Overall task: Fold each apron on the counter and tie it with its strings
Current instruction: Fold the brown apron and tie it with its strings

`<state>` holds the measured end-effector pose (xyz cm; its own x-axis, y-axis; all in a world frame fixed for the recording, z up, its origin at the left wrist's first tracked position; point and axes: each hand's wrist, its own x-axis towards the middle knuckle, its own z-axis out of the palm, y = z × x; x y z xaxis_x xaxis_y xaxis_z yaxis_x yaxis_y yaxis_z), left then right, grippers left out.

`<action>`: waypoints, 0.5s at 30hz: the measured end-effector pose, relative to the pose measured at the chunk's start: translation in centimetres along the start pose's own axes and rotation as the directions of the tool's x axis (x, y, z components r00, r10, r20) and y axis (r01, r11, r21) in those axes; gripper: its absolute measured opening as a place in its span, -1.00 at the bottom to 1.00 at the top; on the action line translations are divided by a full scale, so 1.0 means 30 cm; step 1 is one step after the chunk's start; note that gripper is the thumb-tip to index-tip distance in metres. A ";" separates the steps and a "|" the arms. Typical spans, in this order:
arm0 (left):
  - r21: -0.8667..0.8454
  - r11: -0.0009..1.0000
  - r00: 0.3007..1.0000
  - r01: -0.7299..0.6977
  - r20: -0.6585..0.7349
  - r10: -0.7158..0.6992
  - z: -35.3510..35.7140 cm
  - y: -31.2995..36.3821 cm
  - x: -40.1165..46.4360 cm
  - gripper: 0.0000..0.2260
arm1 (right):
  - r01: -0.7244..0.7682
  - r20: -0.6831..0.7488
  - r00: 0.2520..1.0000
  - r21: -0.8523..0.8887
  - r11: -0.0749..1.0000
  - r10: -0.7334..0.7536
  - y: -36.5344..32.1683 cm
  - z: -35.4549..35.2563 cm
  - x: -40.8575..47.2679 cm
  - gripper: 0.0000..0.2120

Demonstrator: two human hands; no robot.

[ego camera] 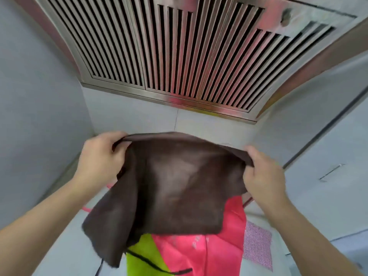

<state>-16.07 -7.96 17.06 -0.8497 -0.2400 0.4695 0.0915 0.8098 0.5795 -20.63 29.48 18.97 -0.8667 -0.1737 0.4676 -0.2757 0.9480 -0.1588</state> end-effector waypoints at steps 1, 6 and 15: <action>-0.020 1.000 0.999 -0.018 0.046 0.019 -0.001 0.019 -0.007 -0.90 | -0.010 0.023 1.000 0.011 1.000 0.009 0.006 0.012 -0.010 -0.72; 0.147 0.987 -0.084 -0.065 0.985 -0.152 0.000 -0.032 -0.055 -0.90 | 0.107 0.984 0.162 0.053 0.993 -0.071 0.038 0.008 -0.096 -0.97; 0.125 0.983 0.485 0.131 0.857 -0.174 0.001 -0.118 0.158 -0.90 | -0.297 0.891 0.452 0.105 0.949 0.043 0.106 -0.022 0.123 -0.81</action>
<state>-20.44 -11.95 17.19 -0.8733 0.2014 -0.4436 -0.0864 0.8321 0.5479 -24.45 32.01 20.76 -0.7741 -0.2756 -0.5699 -0.0477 0.9231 -0.3815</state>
